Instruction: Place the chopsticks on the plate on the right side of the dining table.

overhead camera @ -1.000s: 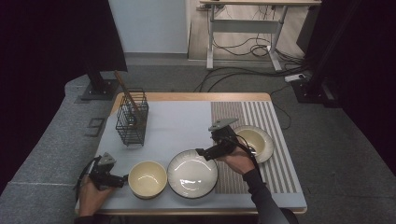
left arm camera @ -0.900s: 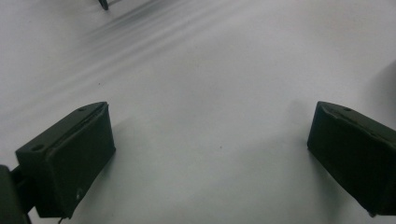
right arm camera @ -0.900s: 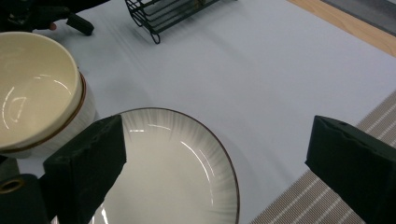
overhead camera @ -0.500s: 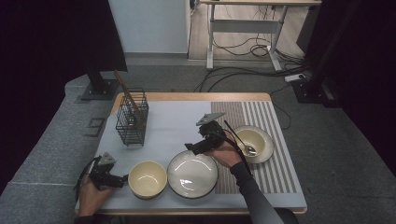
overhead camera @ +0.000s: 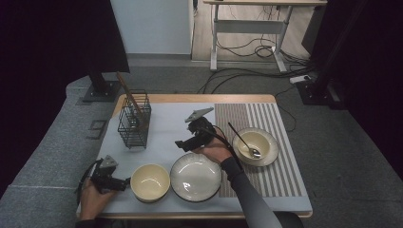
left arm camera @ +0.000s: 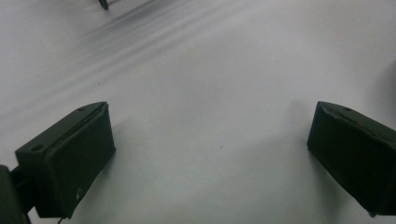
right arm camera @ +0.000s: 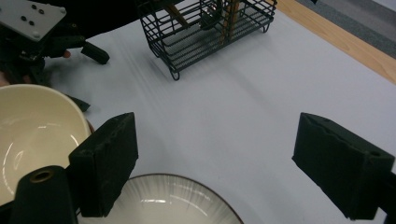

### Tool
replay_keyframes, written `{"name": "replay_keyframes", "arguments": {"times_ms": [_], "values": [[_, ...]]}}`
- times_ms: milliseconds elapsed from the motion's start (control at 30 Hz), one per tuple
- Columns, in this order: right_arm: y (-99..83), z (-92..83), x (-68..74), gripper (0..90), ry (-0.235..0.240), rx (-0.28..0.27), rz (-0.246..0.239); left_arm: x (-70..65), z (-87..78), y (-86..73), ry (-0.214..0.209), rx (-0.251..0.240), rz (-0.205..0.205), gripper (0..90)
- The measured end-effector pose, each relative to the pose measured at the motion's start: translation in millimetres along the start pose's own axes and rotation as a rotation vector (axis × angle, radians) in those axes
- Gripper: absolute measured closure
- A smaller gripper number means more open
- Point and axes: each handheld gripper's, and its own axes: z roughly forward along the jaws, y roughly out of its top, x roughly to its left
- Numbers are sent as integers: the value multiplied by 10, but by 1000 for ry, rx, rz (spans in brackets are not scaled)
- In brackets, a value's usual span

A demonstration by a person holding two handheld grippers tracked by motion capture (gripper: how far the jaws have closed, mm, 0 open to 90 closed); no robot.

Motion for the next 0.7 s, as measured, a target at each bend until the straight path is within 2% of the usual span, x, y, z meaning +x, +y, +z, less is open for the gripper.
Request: {"name": "replay_keyframes", "arguments": {"times_ms": [233,500,700], "values": [[130,164,32,216,-12,12,-31,1,1,1,-1,1,-1,3],[212,302,24,315,13,-2,-4,1,1,1,-1,0,-2,3],[321,366,61,376,27,-26,-5,1,1,1,-1,0,-3,3]]}}
